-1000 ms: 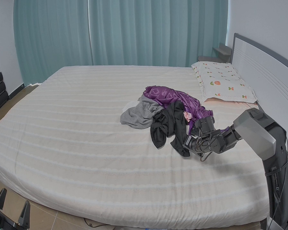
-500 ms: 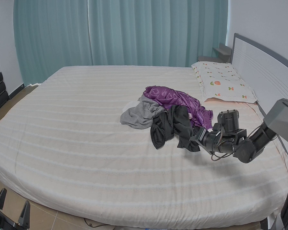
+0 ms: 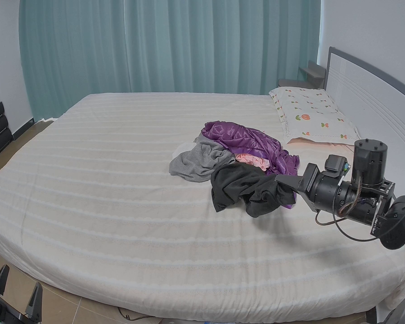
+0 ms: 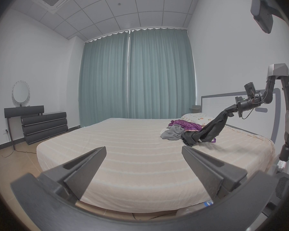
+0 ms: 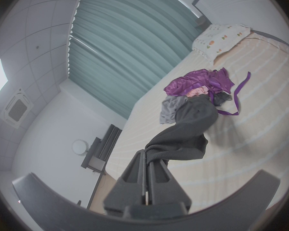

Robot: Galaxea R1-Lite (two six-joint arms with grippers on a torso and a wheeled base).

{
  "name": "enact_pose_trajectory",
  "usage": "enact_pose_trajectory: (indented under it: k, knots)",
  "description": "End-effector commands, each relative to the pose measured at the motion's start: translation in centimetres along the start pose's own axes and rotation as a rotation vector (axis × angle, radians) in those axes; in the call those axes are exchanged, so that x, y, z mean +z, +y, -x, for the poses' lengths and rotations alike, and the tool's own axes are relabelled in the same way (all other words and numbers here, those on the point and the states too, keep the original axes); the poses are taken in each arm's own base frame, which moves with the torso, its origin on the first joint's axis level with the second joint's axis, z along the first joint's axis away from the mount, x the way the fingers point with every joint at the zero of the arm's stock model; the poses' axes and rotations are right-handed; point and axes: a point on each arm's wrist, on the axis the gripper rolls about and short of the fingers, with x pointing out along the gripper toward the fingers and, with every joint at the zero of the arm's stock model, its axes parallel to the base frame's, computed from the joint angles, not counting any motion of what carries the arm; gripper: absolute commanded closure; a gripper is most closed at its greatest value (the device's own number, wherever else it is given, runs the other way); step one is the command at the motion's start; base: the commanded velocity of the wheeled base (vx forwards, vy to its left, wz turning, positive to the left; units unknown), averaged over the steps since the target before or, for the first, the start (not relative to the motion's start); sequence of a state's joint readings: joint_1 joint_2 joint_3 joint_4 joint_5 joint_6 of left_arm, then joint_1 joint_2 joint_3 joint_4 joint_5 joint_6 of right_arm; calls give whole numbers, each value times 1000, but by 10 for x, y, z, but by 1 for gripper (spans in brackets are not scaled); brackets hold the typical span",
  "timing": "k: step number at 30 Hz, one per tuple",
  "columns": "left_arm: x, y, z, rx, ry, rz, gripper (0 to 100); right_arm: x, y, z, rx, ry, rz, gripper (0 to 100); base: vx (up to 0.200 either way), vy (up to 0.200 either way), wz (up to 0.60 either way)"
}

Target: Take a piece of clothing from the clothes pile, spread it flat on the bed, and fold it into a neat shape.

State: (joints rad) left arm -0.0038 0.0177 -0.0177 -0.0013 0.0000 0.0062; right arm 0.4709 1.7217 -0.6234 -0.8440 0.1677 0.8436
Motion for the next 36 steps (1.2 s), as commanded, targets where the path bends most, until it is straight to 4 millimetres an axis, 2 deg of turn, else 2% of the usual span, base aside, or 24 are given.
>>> enact_pose_trajectory:
  k: [1, 4, 5, 6, 7, 9, 12, 14, 16, 18, 19, 22, 23, 25, 27, 31, 32, 34, 36]
  knots:
    - [-5, 0, 0, 1, -2, -8, 0, 6, 33, 34, 129, -59, 36, 100, 0, 0, 0]
    - [1, 0, 1, 1, -42, -14, 0, 7, 47, 47, 192, -77, 55, 100, 0, 0, 0]
    - [17, 0, 5, -5, -111, -2, 0, 6, 49, 49, 204, -75, 57, 100, 0, 0, 0]
    - [62, 1, 16, -14, -238, 59, 0, 7, 53, 55, 223, -83, 67, 100, 0, 0, 0]
    - [74, 1, 15, -23, -234, 73, 0, 8, 55, 57, 231, -88, 70, 100, 0, 0, 0]
    - [92, 1, 3, -34, -153, 85, 0, 12, 60, 62, 256, -111, 86, 100, 0, 0, 0]
    - [100, -1, -22, -89, -23, 84, 0, 18, 71, 68, 327, -151, 108, 100, 0, 0, 0]
    - [99, -3, -39, -184, 72, 94, 0, 13, 74, 64, 340, -134, 137, 100, 0, 0, 0]
    - [94, -7, -54, -284, 157, 96, 0, 22, 79, 63, 353, -189, 199, 100, 0, 0, 0]
    - [94, -7, -56, -298, 169, 95, 0, 23, 80, 64, 358, -195, 205, 100, 0, 0, 0]
    - [91, -16, -82, -429, 309, 98, 0, 20, 80, 60, 357, -185, 226, 100, 0, 0, 0]
    - [86, -25, -111, -474, 397, 95, 0, 21, 87, 63, 391, -192, 235, 100, 0, 0, 0]
    - [81, -30, -127, -486, 438, 90, 0, 19, 86, 62, 384, -178, 233, 100, 0, 0, 0]
    - [72, -37, -149, -496, 482, 96, 0, 14, 80, 55, 356, -162, 244, 100, 0, 0, 0]
    - [61, -45, -167, -509, 522, 100, 0, 17, 82, 50, 357, -177, 252, 100, 0, 0, 0]
    - [43, -60, -195, -533, 601, 115, 0, 23, 89, 45, 378, -203, 250, 100, 0, 0, 0]
    - [36, -68, -206, -542, 615, 123, 0, 20, 89, 41, 373, -193, 248, 100, 0, 0, 0]
    - [30, -75, -215, -546, 617, 128, 0, 14, 92, 39, 378, -178, 246, 100, 0, 0, 0]
    - [20, -91, -228, -546, 623, 144, 0, 4, 92, 35, 359, -164, 247, 100, 0, 0, 0]
